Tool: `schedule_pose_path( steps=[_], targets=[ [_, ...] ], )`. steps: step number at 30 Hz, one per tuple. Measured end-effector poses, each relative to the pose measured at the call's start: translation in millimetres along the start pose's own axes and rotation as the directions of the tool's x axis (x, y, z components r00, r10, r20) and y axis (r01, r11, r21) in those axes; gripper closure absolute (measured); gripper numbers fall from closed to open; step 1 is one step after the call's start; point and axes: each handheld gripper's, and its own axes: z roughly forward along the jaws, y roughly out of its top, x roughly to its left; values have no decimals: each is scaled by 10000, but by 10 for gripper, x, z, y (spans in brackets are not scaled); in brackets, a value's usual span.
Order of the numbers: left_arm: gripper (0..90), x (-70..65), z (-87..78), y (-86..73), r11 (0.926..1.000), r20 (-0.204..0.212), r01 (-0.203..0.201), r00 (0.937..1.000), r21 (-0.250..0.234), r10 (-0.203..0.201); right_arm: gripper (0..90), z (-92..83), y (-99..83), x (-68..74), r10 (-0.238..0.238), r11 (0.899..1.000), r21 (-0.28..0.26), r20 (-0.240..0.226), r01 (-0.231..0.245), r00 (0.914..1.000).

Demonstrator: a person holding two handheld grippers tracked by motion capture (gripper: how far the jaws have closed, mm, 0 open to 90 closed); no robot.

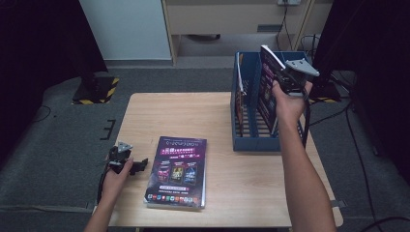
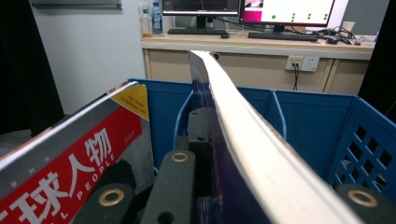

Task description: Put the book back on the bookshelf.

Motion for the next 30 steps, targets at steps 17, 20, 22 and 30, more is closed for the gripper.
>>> schedule_pose_path(
  steps=[17,20,22,30],
  targets=[
    [4,-2,0,0,10000,2,-12,10000,23,12,826,104,-218,-11,234,9996,-130,-10,-234,9997],
    [4,-3,0,0,10000,3,-7,10000,21,7,826,140,-291,33,218,9997,-53,23,-218,9998],
    [4,-2,0,0,10000,3,-9,10000,23,9,827,155,-320,52,215,9998,-29,3,-215,9998],
    [3,-8,3,3,10000,35,-42,10000,28,41,826,198,-431,68,378,9993,23,-50,-378,9993]
  ],
)
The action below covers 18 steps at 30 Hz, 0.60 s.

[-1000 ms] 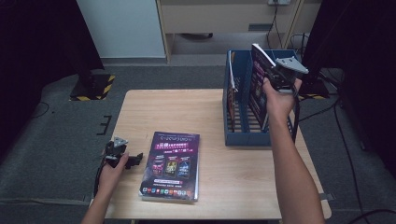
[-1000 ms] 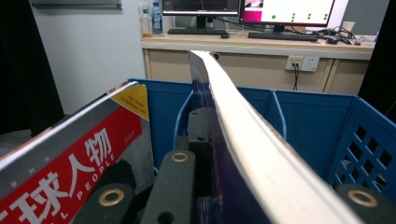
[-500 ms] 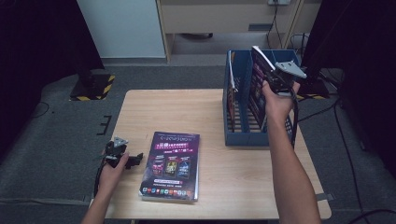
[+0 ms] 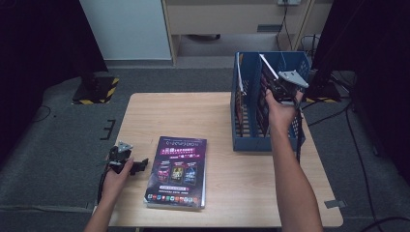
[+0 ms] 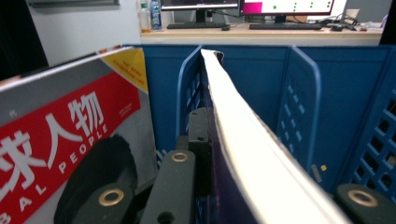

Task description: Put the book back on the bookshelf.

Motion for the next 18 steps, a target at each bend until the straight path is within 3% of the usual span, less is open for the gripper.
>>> schedule_pose_path(
  steps=[5,12,18],
  targets=[
    [3,-4,1,2,10000,10,-22,10000,3,22,823,-25,-85,-4,249,9997,-12,-206,-249,9995],
    [2,-13,5,5,10000,24,-41,10000,0,41,807,-95,-113,-7,144,9999,67,-442,-141,9989],
    [2,-17,5,5,10000,31,-49,10000,-3,49,816,-92,-115,-15,95,9999,95,-319,-92,9994]
  ],
)
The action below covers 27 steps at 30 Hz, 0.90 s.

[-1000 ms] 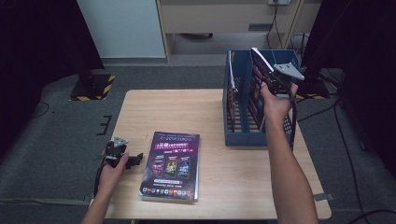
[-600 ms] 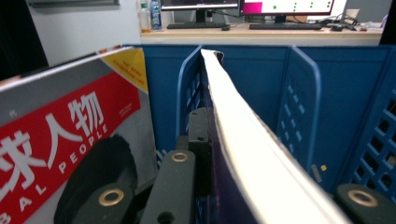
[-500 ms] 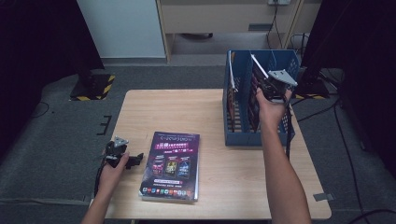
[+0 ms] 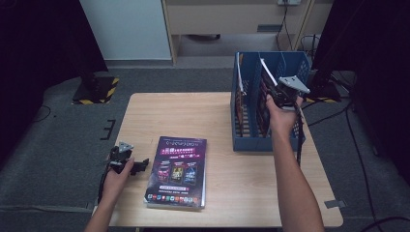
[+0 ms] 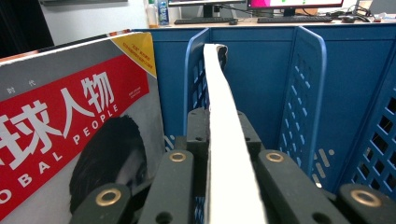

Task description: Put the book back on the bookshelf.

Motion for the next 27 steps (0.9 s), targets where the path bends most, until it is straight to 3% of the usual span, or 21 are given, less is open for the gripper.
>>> schedule_pose_path(
  steps=[10,27],
  targets=[
    [2,-9,-2,0,10000,28,-34,10000,21,34,822,-3,13,39,-160,9998,-76,187,161,9997],
    [2,-19,-5,-3,10000,46,-49,10000,15,49,823,135,91,12,35,9995,-306,603,-17,9982]
  ],
)
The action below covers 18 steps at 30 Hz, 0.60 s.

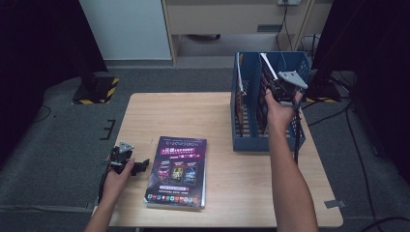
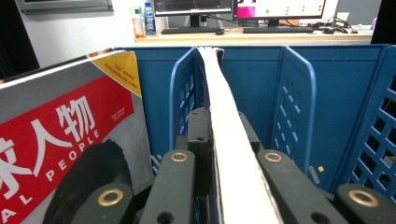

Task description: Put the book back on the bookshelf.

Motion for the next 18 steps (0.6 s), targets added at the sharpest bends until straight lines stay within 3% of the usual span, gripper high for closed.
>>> schedule_pose_path(
  steps=[18],
  targets=[
    [1,-1,2,2,10000,10,-11,10000,3,11,823,41,-46,18,-64,10000,55,-93,65,9999]
  ],
)
